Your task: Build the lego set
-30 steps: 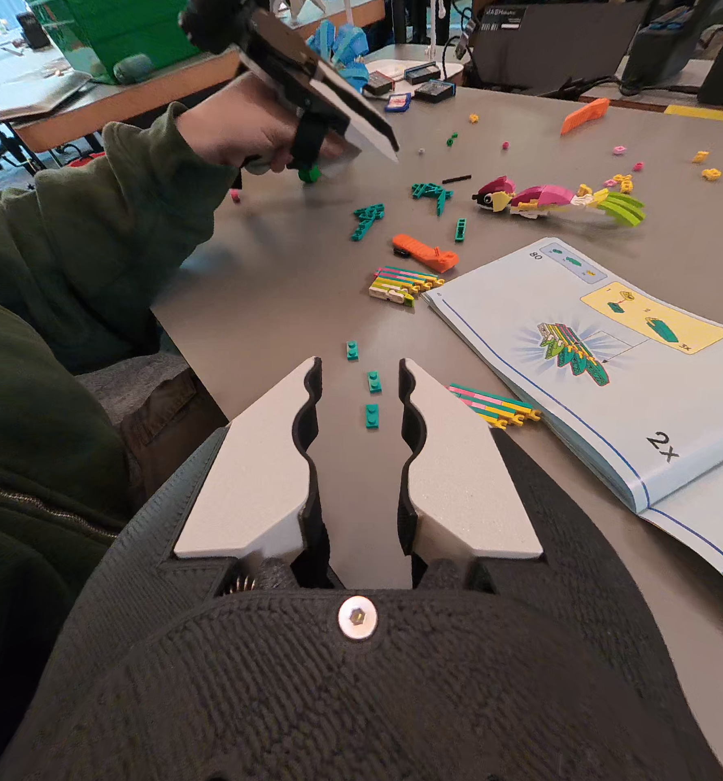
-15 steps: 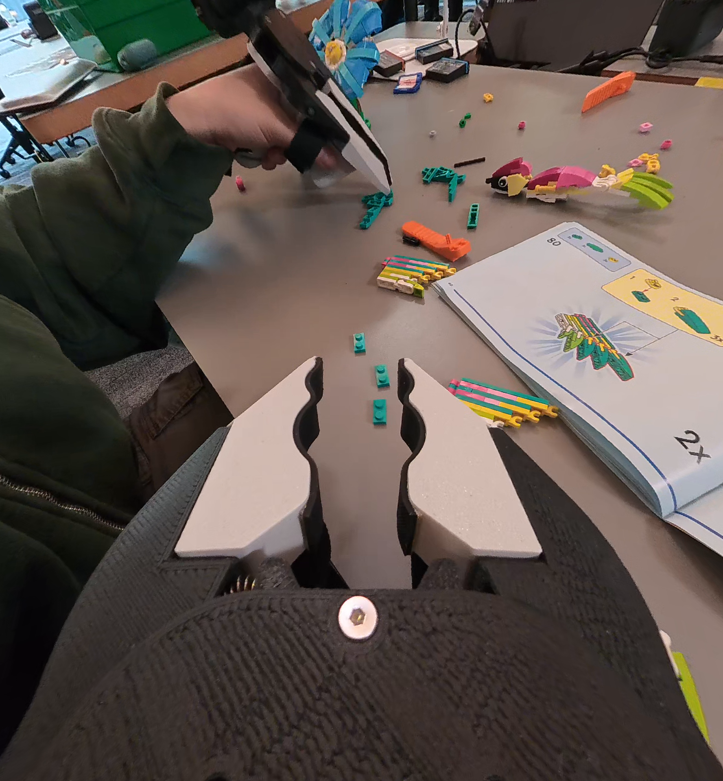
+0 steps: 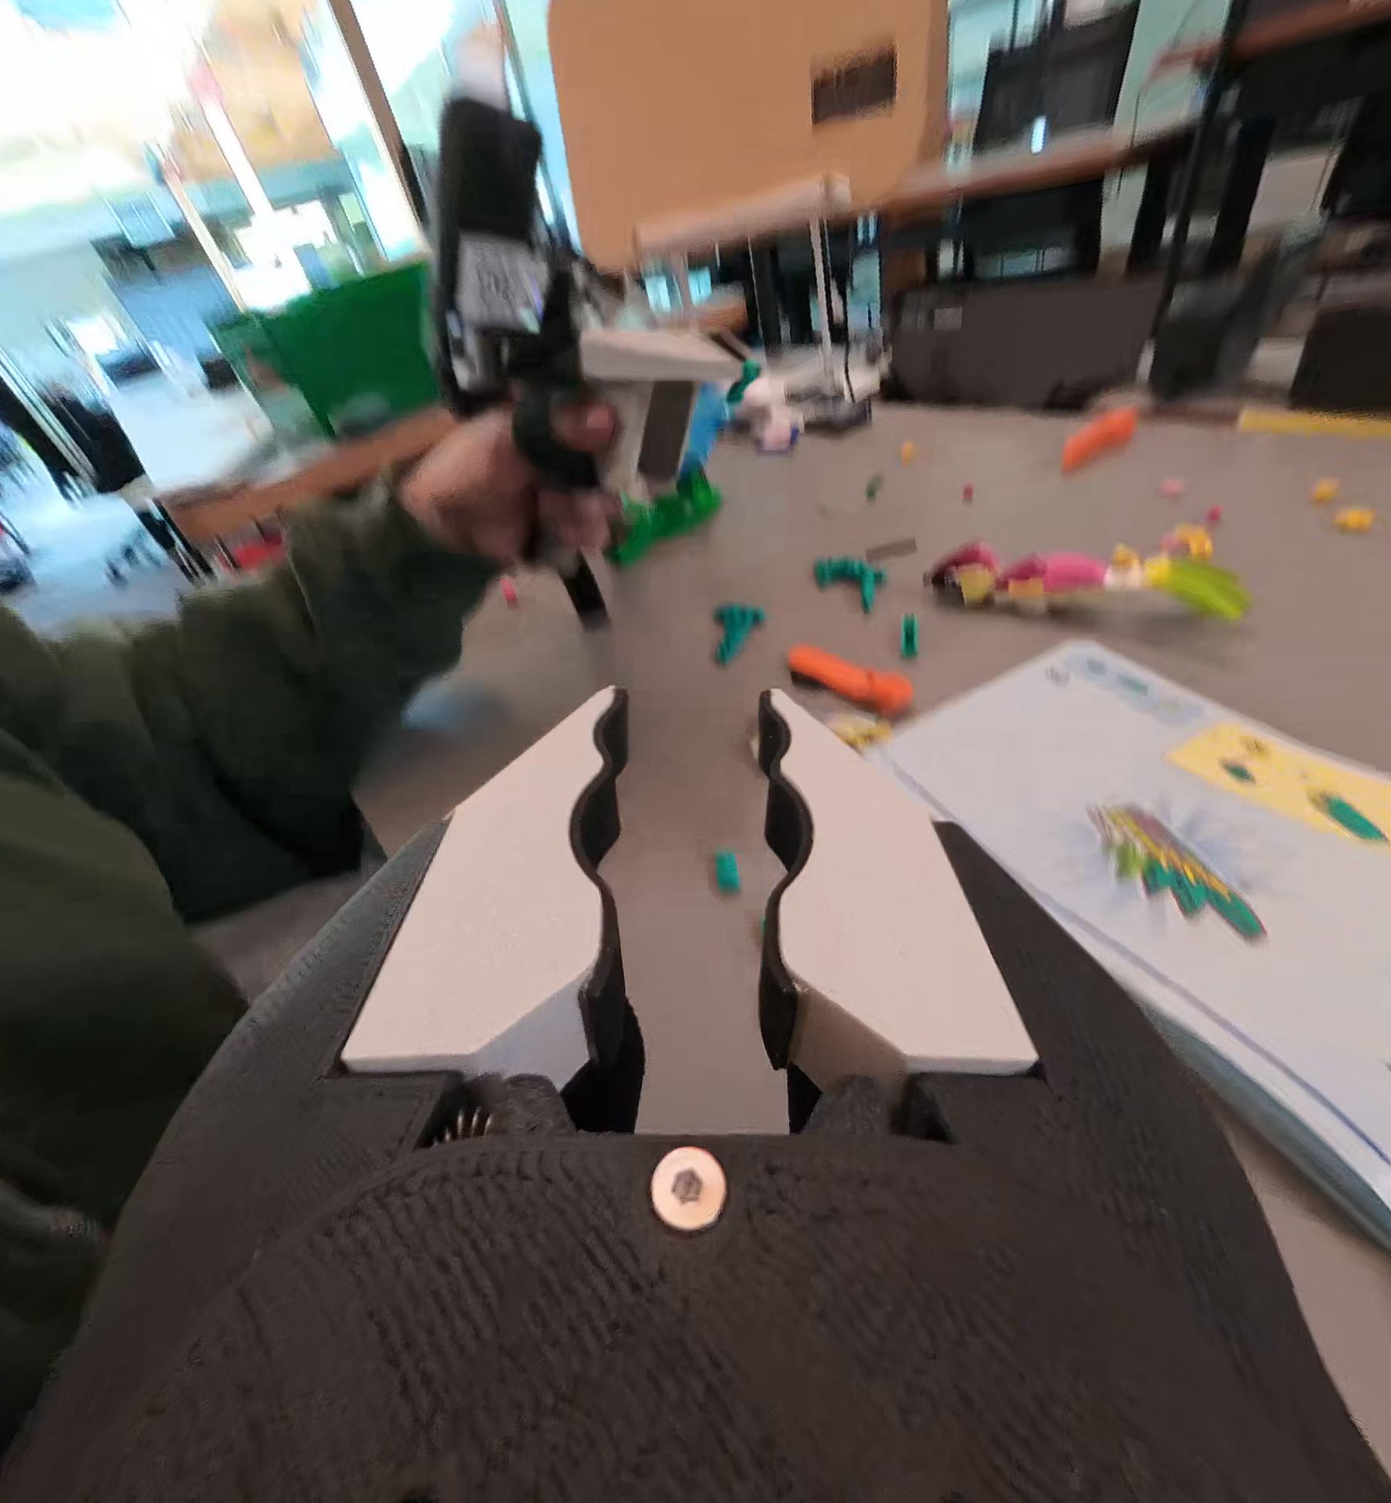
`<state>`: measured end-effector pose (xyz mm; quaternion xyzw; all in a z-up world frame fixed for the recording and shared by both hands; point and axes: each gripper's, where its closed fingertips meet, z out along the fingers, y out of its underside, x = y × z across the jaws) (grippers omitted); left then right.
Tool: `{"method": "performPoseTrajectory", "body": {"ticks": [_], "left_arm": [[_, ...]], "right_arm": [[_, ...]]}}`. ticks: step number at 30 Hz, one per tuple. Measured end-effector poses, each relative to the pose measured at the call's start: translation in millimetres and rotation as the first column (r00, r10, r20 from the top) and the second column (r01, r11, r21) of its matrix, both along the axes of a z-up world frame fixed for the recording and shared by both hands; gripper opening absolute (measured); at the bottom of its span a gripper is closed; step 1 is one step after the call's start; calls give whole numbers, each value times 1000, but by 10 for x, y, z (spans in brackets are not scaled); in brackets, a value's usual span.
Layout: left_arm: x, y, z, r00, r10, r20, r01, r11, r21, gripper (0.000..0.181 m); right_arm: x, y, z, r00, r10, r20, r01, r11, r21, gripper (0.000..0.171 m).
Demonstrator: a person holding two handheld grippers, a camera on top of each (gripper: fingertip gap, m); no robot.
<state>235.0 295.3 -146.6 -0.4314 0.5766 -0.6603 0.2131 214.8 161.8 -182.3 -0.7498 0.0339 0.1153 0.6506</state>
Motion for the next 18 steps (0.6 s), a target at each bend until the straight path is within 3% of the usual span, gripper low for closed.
{"method": "performPoseTrajectory", "body": {"ticks": [1,3,6,10,15,18], "left_arm": [[-116,-167,234,986,-128,105,143,976,-162,5],[-351,-350,541,906,-289,310,394,843,-367,5],[-499,-566,598,817,-416,400,570,689,-448,5],[-533,-836,507,789,-460,407,604,700,-381,5],[-525,-898,462,793,-455,404,595,720,-356,5],[-504,-925,422,802,-460,380,586,726,-359,5]], "right_arm": [[-22,67,150,1000,-4,-25,6,997,79,29],[-103,190,429,997,24,-67,-9,976,217,26],[-277,379,685,986,123,-116,-83,950,300,26],[-414,589,742,982,157,-107,-126,960,252,27],[-411,620,729,986,136,-91,-113,968,224,7],[-390,599,680,988,129,-80,-111,974,199,6]]}}
